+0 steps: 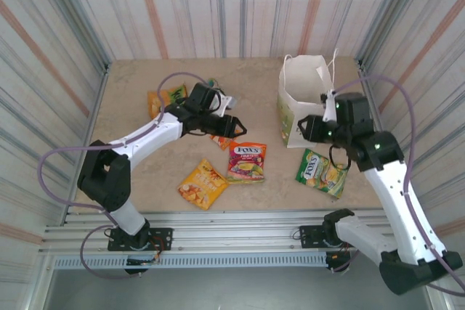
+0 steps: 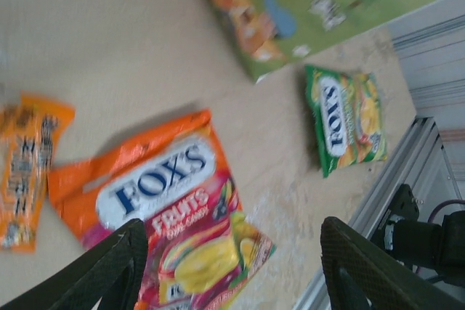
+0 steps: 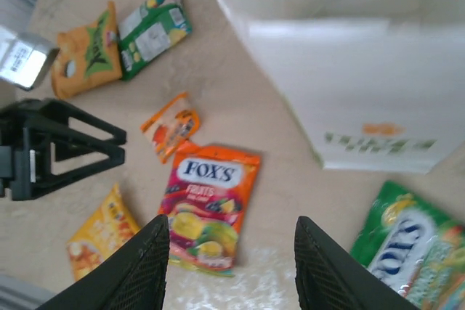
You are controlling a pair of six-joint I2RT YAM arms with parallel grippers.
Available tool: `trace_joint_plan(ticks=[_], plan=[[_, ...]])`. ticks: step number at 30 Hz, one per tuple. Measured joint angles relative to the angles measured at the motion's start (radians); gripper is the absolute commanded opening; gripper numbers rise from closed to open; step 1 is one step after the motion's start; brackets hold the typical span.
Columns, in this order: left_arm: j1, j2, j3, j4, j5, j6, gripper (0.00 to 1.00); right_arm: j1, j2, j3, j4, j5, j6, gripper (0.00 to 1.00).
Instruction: Place the snacks into the paper bag
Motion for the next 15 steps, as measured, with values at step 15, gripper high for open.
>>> trace_joint_plan(ticks=[15], plan=[[0.027, 0.010, -0.215, 0.130, -0.004, -0.149, 0.58, 0.344, -0.062, -0.471, 0.358, 0.118, 0.291, 0.43]])
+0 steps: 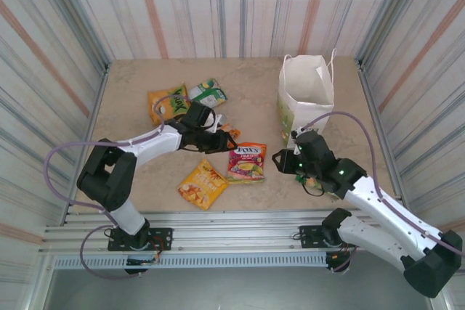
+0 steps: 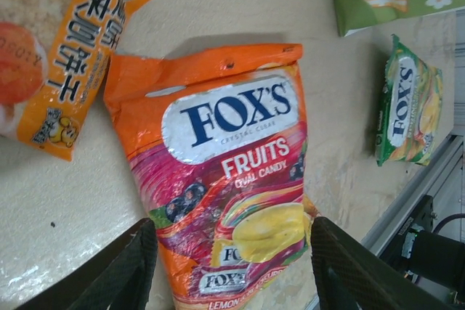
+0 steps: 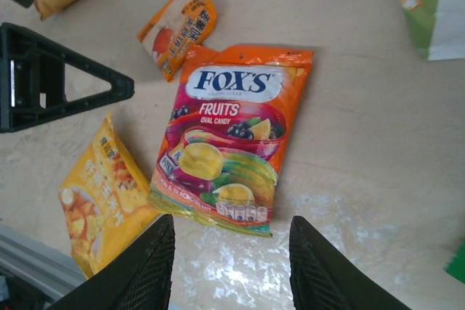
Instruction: Place the snacks into the paper bag
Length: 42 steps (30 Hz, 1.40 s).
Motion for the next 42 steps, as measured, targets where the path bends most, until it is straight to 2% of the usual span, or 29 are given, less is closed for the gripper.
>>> trace_joint_plan(ticks=[7, 15, 30, 32, 35, 42], plan=[[0.021, 0.061, -0.045, 0.074, 0.015, -0.048, 0.49, 0.087, 0.111, -0.096, 0.160, 0.048, 0.068, 0.43], [0.021, 0.114, -0.094, 0.139, 0.043, -0.068, 0.47, 0.138, 0.224, -0.164, 0.321, 0.066, 0.082, 0.42], [-0.015, 0.149, -0.129, 0.299, 0.098, -0.109, 0.42, 0.158, 0.433, -0.198, 0.500, 0.057, 0.103, 0.38], [-0.019, 0.152, -0.129, 0.305, 0.098, -0.113, 0.36, 0.158, 0.455, -0.198, 0.511, 0.057, 0.103, 0.38], [-0.023, 0.156, -0.131, 0.310, 0.099, -0.119, 0.23, 0.158, 0.478, -0.198, 0.527, 0.056, 0.103, 0.37], [-0.023, 0.125, -0.136, 0.307, 0.095, -0.113, 0.13, 0.166, 0.427, -0.198, 0.502, 0.068, 0.098, 0.43]])
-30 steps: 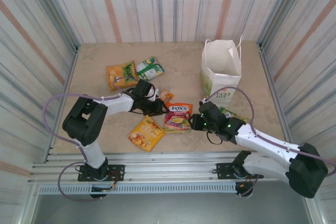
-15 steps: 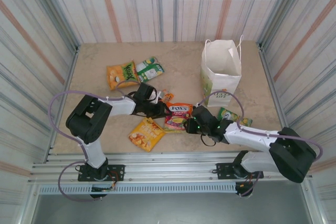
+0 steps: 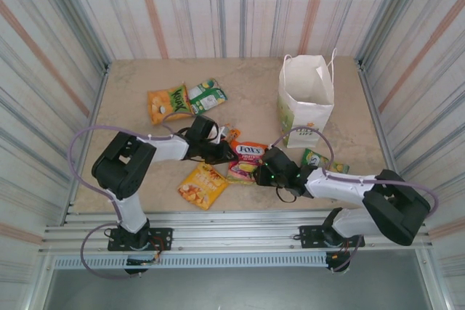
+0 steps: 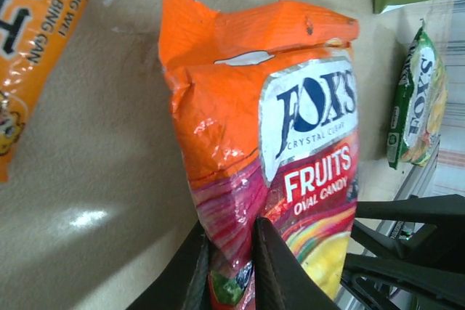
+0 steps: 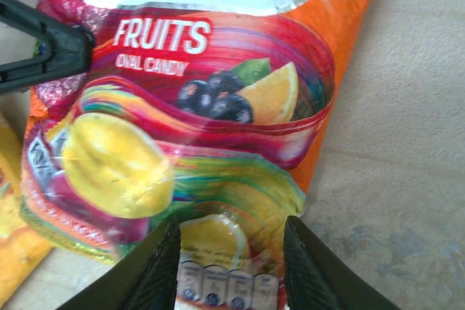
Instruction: Place the snacks into the paper bag
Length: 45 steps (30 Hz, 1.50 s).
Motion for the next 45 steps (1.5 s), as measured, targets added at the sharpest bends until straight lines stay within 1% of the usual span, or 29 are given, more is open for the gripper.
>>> trace_joint_plan(ticks=[4, 8, 10, 13, 16, 18, 19, 23, 29, 33, 40, 43, 45], plan=[[-0.005, -0.070, -0.009, -0.029, -0.023, 0.033, 0.08, 0.001, -0.151, 0.000, -0.053, 0.027, -0.045, 0.45], [-0.006, -0.187, -0.030, -0.041, -0.035, 0.085, 0.05, -0.001, -0.375, -0.013, -0.086, 0.079, -0.140, 0.47], [-0.006, -0.251, -0.033, -0.043, -0.040, 0.120, 0.04, -0.014, -0.485, -0.024, -0.096, 0.086, -0.204, 0.50], [-0.006, -0.350, -0.037, -0.036, -0.045, 0.175, 0.04, -0.063, -0.627, -0.033, -0.117, 0.072, -0.301, 0.53], [-0.006, -0.440, -0.044, -0.029, -0.040, 0.227, 0.04, -0.136, -0.724, -0.036, -0.119, 0.029, -0.382, 0.60], [-0.006, -0.489, -0.044, -0.021, -0.027, 0.264, 0.04, -0.185, -0.757, -0.037, -0.114, -0.012, -0.420, 0.65], [-0.006, -0.512, -0.044, -0.017, -0.019, 0.285, 0.04, -0.209, -0.763, -0.038, -0.107, -0.040, -0.439, 0.67], [-0.006, -0.575, -0.034, -0.018, 0.020, 0.360, 0.04, -0.278, -0.738, -0.047, -0.051, -0.161, -0.476, 0.69], [-0.006, -0.603, 0.014, 0.006, 0.097, 0.423, 0.04, -0.306, -0.609, -0.047, 0.102, -0.349, -0.505, 0.72], [-0.006, -0.604, 0.015, 0.054, 0.158, 0.428, 0.04, -0.311, -0.555, -0.047, 0.191, -0.433, -0.509, 0.76], [-0.006, -0.603, 0.015, 0.137, 0.248, 0.420, 0.05, -0.338, -0.550, -0.047, 0.306, -0.575, -0.512, 0.77], [-0.010, -0.599, 0.015, 0.188, 0.275, 0.400, 0.05, -0.357, -0.560, -0.047, 0.338, -0.628, -0.511, 0.75], [-0.014, -0.587, 0.015, 0.223, 0.283, 0.388, 0.05, -0.372, -0.570, -0.047, 0.358, -0.661, -0.504, 0.71]])
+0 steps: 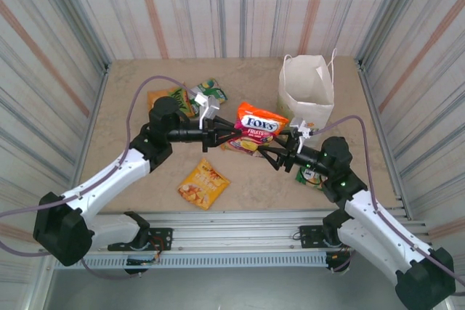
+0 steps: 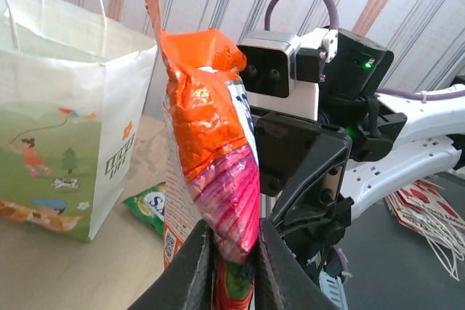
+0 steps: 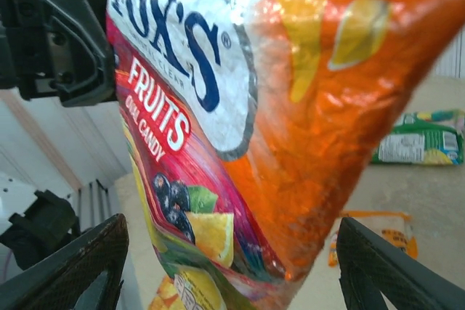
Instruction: Place the snacks into the paper bag
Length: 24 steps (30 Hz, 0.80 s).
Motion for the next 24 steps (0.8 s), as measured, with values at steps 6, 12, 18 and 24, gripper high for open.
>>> trace_joint_plan(ticks=[6, 12, 18, 24], plan=[[-0.006, 0.053, 0.010, 0.057, -0.002, -0.032, 0.05, -0.029, -0.032, 0.000, 0.031, -0.052, 0.013, 0.39], [-0.009, 0.076, 0.027, 0.066, -0.019, -0.039, 0.15, -0.032, -0.077, 0.011, -0.009, -0.040, 0.006, 0.12], [-0.024, 0.092, 0.045, 0.073, -0.061, -0.035, 0.46, -0.036, -0.126, 0.077, -0.164, 0.022, -0.031, 0.00], [-0.024, 0.115, 0.090, 0.006, -0.149, -0.016, 0.68, -0.064, -0.141, 0.210, -0.354, 0.149, -0.098, 0.00]])
